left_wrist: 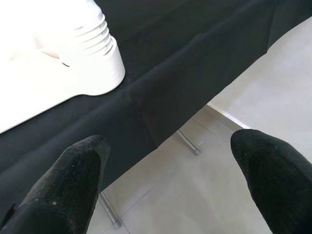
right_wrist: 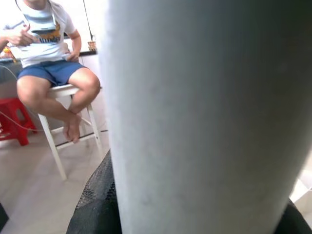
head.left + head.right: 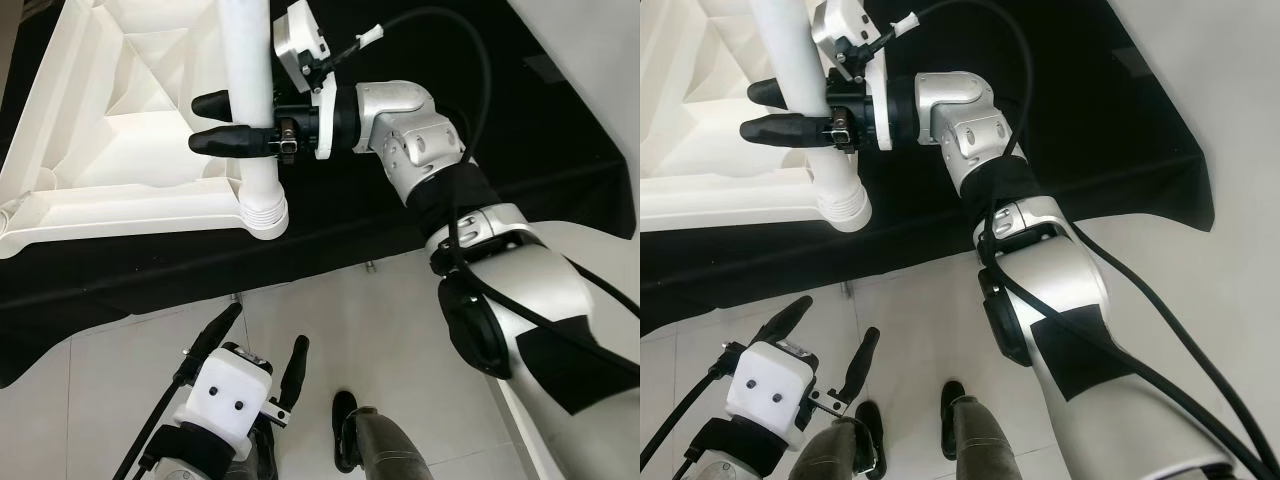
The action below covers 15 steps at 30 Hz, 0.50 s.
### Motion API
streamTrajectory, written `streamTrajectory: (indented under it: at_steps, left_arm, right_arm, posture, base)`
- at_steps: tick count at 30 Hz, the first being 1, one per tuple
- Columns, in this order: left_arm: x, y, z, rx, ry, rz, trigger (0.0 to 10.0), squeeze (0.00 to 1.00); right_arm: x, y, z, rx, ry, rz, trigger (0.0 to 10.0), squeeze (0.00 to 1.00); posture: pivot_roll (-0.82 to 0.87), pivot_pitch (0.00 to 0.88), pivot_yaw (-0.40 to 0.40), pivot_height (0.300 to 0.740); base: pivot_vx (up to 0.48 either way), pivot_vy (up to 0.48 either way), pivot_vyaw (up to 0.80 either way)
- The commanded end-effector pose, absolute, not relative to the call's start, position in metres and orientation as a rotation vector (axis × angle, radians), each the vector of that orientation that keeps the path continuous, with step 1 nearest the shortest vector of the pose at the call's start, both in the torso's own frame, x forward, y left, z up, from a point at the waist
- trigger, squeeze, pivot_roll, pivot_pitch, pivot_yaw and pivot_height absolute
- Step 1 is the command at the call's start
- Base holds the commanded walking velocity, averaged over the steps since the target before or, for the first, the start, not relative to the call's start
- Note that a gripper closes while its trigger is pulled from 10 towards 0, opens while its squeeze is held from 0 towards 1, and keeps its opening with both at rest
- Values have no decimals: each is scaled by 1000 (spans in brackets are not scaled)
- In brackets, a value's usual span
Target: Building children table
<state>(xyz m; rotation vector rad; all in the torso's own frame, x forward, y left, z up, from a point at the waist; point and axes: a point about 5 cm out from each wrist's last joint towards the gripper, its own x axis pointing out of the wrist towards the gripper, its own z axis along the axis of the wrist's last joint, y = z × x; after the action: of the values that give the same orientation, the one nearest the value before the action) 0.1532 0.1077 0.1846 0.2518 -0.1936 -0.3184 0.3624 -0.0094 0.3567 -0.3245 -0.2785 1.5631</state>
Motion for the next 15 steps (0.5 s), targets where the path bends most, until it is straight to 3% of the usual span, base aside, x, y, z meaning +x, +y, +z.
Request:
streamTrajectory:
  at_steps: [1, 15]
  left_arm:
    - [152, 109, 178, 261, -151, -306, 10000, 0]
    - [154, 109, 177, 260, -154, -305, 10000, 0]
  right_arm:
    - [370, -8, 317, -389, -102, 1523, 10000, 0]
    - [386, -28, 303, -315, -18, 1267, 10000, 0]
  posture:
    - [22, 413, -29, 740]
    - [8, 405, -22, 740]
  base:
    - [0, 0, 0]
    - [0, 0, 0]
